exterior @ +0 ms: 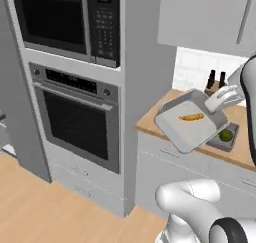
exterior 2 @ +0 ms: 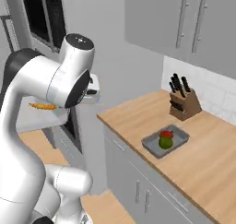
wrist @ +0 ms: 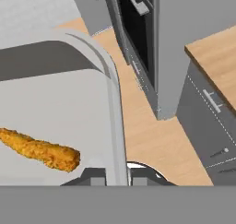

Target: Take the meat container that has the shrimp and place it on the second highest rack of the freezer. Then take the vegetable container that has the lime and tomato and place it on the highest rack of the freezer.

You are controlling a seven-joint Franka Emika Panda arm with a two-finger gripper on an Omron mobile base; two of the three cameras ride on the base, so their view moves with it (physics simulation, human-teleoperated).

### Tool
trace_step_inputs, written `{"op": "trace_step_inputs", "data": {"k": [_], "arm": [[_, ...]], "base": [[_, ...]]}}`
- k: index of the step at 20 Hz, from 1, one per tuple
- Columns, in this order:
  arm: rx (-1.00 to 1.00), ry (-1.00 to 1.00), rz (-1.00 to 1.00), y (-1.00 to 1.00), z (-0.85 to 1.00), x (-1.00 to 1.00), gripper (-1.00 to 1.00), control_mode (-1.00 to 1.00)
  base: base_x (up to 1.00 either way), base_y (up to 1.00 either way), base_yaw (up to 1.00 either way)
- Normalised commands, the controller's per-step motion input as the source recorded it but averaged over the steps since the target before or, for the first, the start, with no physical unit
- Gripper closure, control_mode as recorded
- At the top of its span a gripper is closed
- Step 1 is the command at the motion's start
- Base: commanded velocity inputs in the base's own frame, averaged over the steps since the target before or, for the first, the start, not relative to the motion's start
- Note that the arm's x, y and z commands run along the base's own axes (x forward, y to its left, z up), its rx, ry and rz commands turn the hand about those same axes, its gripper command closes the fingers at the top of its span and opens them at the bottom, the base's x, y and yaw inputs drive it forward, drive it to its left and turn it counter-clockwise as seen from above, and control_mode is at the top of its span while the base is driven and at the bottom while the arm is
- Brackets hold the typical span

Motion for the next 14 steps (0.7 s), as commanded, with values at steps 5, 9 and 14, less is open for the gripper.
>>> {"op": "trace_step_inputs", "data": {"k": [5,9,14], "arm": [[0.00,0.00,0.00,0.00,0.00,0.00,1.00,1.00],[0.00,0.00,0.00,0.00,0.00,0.00,1.00,1.00],[0.00,0.00,0.00,0.00,0.00,0.00,1.00,1.00]], "base": [[0.03,0.01,1.00],[0.23,0.47,0.89],[0.83,0.55,0.22]]}}
